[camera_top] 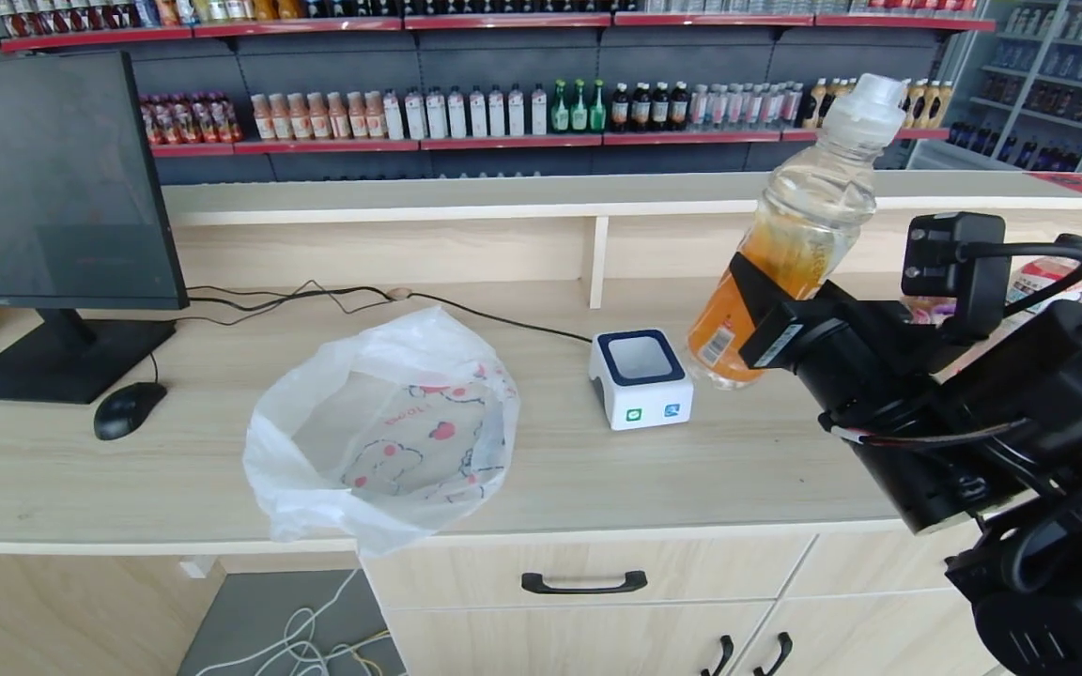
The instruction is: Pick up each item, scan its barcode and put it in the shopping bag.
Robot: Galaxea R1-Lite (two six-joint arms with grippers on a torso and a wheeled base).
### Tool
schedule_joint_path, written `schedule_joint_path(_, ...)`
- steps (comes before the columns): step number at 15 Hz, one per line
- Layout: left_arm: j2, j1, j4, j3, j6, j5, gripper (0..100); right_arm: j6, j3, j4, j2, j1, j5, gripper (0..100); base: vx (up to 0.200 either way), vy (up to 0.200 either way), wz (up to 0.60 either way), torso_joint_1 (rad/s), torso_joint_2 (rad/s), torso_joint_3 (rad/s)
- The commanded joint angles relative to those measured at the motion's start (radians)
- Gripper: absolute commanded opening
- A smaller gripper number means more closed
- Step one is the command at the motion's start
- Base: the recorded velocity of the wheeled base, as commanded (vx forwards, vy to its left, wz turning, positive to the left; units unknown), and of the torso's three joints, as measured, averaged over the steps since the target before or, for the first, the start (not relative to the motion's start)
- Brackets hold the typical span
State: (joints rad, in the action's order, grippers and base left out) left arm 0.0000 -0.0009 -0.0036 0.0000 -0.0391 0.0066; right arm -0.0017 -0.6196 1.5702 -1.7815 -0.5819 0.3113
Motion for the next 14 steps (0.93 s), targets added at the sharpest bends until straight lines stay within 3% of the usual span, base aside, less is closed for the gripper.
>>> schedule_joint_path(1,0.0,0.001,-0.001,0.0,-0.001,0.0,100,-0.003,0.0,0.001,0.011,-0.001,-0.001,0,0.0,0.0,0.0,0.0,0.0,0.0)
schedule_joint_path(6,0.0,-0.001,-0.001,0.0,-0.001,0.0,100,-0.001,-0.006,0.001,0.005,-0.001,-0.001,0,0.0,0.0,0.0,0.0,0.0,0.0)
schedule_joint_path(12,0.0,-0.001,-0.001,0.0,-0.001,0.0,100,0.0,0.004,0.001,0.01,-0.006,-0.003,0,0.0,0.2,0.0,0.004,0.0,0.0)
schedule_joint_path(14,0.0,-0.001,-0.001,0.0,0.001,0.0,100,0.0,0.009,0.001,0.008,-0.006,-0.003,0,0.0,0.0,0.0,0.0,0.0,0.0)
